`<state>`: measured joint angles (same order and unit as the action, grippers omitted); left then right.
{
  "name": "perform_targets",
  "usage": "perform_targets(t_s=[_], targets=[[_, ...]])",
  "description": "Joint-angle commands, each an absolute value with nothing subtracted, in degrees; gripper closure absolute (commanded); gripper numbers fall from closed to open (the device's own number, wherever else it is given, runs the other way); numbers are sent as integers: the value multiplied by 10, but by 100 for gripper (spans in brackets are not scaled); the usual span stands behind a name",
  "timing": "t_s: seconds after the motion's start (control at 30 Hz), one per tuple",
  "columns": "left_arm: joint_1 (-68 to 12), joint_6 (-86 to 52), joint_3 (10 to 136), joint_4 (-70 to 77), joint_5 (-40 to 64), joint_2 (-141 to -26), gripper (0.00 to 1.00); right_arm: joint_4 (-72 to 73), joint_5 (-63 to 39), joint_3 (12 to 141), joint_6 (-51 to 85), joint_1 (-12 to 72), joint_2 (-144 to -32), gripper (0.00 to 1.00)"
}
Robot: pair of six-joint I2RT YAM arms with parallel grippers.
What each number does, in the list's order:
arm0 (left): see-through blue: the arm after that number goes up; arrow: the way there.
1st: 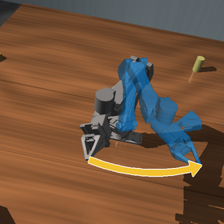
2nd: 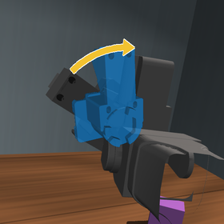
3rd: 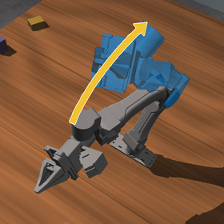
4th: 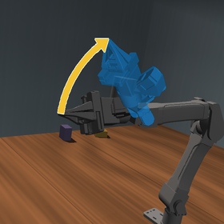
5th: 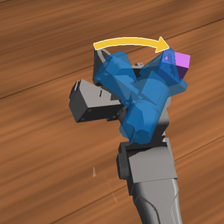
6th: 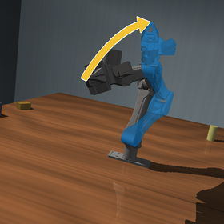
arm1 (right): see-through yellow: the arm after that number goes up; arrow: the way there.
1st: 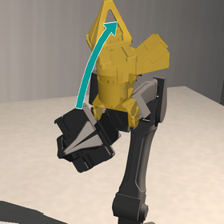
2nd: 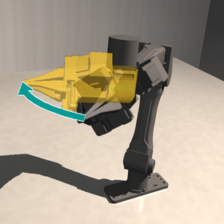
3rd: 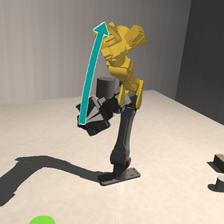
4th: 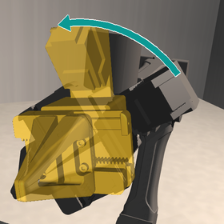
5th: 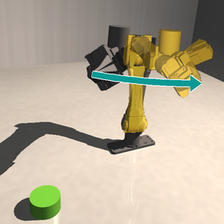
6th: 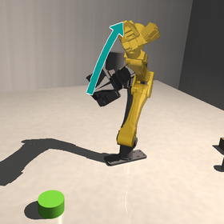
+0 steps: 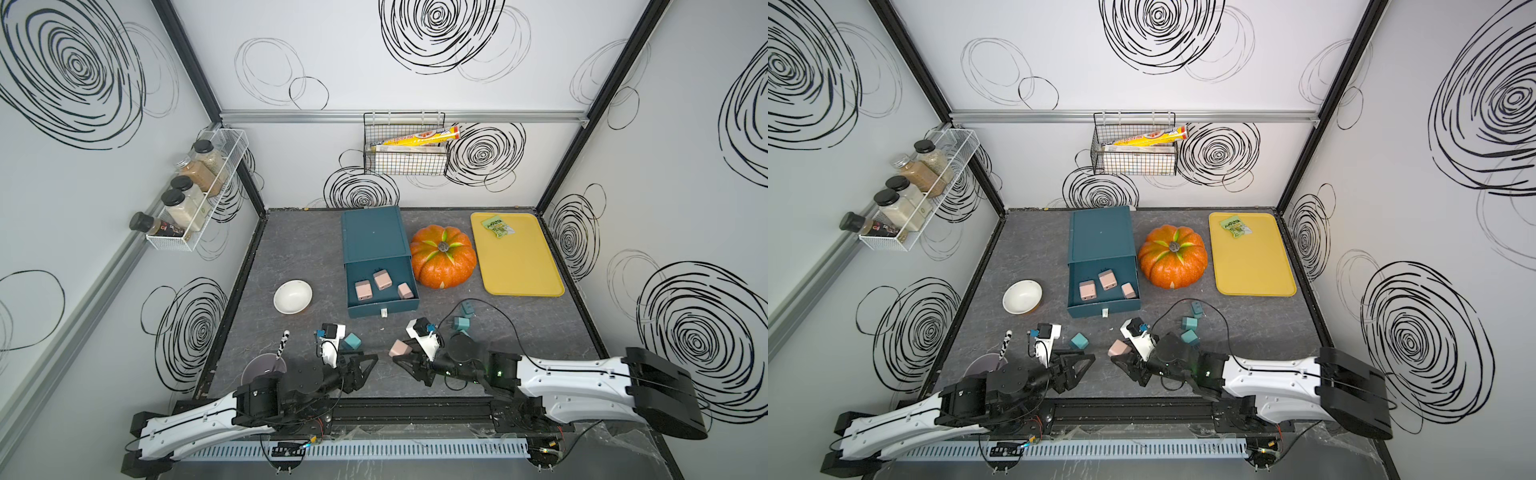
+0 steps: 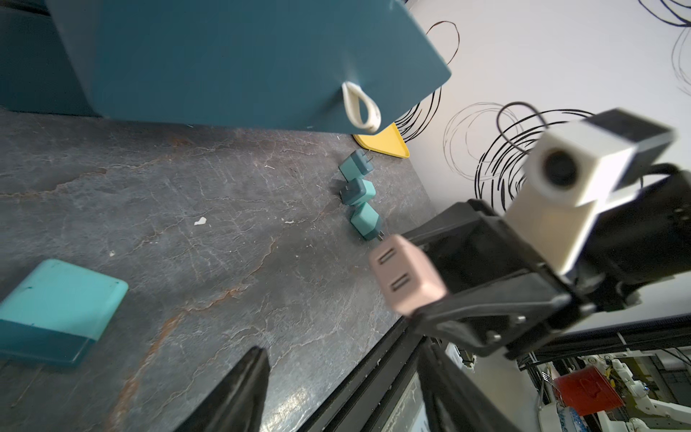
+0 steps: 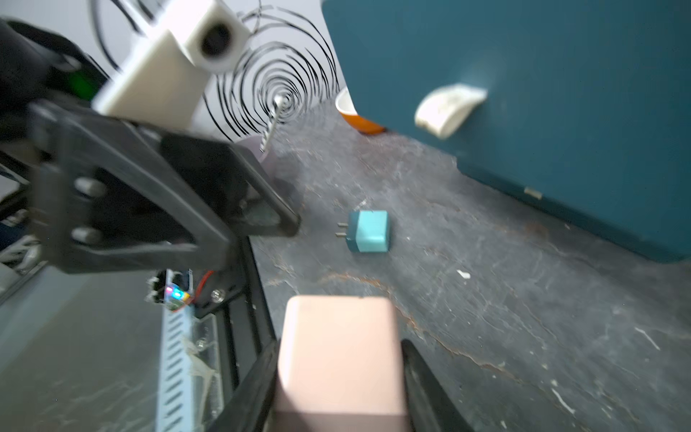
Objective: Place the plugs into the drawer by color
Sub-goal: Pick up the plug from the center of the board, then place the plug in the drawer.
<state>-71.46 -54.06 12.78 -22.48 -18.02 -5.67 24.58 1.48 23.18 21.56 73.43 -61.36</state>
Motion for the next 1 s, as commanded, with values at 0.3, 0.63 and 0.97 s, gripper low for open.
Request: perform_targets(t_s=[0.3, 0.63, 0.97], targets=[[-714, -553, 155, -218, -207, -107, 29, -99, 142, 598, 222, 722, -700, 82], [-713, -556, 127, -197, -225, -88, 30, -187, 24, 784, 229, 608, -921, 85], [-712, -546, 133, -200, -245, -103, 27, -314, 115, 926, 229, 601, -1048, 85]])
